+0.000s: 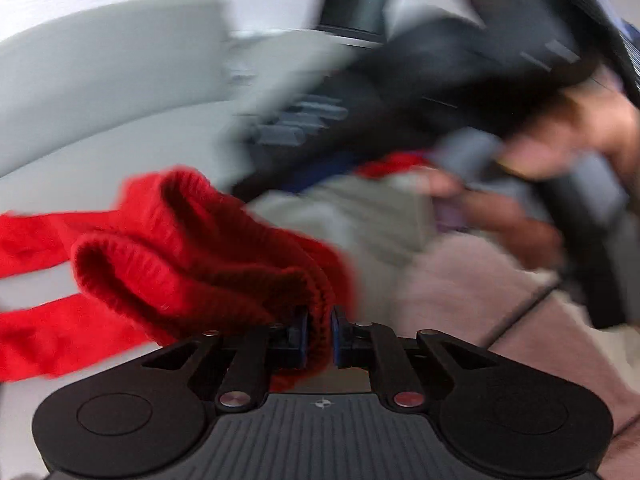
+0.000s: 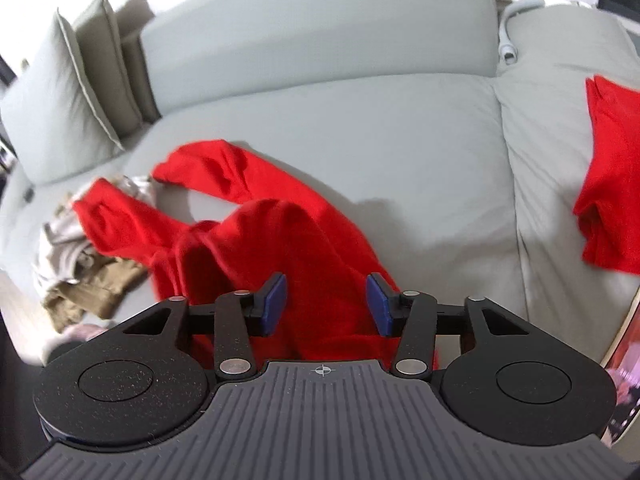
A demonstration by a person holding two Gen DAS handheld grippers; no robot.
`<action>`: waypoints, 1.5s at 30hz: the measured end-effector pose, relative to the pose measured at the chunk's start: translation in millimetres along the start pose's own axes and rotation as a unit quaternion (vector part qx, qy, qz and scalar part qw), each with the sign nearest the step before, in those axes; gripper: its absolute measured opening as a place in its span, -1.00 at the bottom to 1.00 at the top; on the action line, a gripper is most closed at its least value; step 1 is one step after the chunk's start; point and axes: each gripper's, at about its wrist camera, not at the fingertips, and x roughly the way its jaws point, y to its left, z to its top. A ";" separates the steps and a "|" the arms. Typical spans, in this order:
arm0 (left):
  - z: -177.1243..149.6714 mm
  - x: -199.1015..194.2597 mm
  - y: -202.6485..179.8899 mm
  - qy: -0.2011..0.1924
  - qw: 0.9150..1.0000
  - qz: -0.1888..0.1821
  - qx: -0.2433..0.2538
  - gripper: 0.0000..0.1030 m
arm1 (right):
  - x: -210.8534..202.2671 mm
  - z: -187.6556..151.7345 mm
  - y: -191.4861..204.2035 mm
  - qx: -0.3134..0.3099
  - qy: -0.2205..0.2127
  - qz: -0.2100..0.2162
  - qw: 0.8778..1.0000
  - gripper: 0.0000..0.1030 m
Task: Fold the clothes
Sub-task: 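Grasp the hem with the left gripper while the right gripper holds the hem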
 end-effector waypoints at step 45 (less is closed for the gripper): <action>-25.0 -30.4 93.3 -0.006 0.967 0.220 -0.125 0.32 | -19.3 -29.2 -40.4 0.022 -0.034 -0.115 0.993 -0.90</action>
